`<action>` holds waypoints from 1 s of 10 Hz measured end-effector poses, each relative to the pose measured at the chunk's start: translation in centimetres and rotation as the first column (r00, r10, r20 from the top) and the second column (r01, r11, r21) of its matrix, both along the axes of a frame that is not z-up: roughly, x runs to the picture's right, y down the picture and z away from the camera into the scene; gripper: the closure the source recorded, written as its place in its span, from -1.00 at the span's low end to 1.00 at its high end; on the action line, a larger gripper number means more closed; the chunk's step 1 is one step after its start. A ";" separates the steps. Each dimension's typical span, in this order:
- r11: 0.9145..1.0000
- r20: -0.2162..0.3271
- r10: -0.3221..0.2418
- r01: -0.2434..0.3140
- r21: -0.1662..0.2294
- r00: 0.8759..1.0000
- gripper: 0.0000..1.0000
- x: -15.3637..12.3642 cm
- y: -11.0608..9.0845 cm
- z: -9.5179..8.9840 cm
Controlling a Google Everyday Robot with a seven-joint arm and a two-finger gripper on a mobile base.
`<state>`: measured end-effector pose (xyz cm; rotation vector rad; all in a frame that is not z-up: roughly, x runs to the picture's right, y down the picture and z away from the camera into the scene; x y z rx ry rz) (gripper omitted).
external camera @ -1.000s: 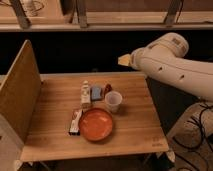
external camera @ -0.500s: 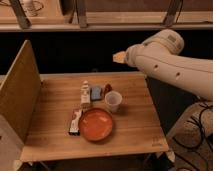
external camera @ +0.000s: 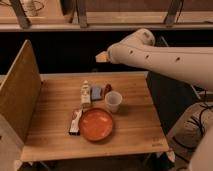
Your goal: Move the arm in a circular motion
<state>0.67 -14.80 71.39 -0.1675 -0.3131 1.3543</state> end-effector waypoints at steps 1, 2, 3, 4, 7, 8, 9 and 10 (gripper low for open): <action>0.999 0.025 -0.022 0.022 -0.025 0.999 -0.42 -1.6 0.3 0.8; 0.996 0.059 -0.055 0.059 -0.061 0.997 -0.42 -3.6 0.8 1.8; 0.992 0.091 -0.082 0.090 -0.086 0.992 -0.42 -5.4 1.1 2.2; 0.988 0.117 -0.107 0.119 -0.102 0.987 -0.42 -6.9 1.4 2.1; 0.964 0.204 -0.197 0.227 -0.138 0.959 -0.42 -11.0 2.6 -1.6; 0.959 0.219 -0.205 0.240 -0.149 0.954 -0.42 -11.3 3.0 -2.8; 0.950 0.230 -0.219 0.261 -0.170 0.948 -0.42 -11.0 4.0 -4.3; 0.942 0.228 -0.234 0.278 -0.189 0.945 -0.42 -9.8 4.9 -5.9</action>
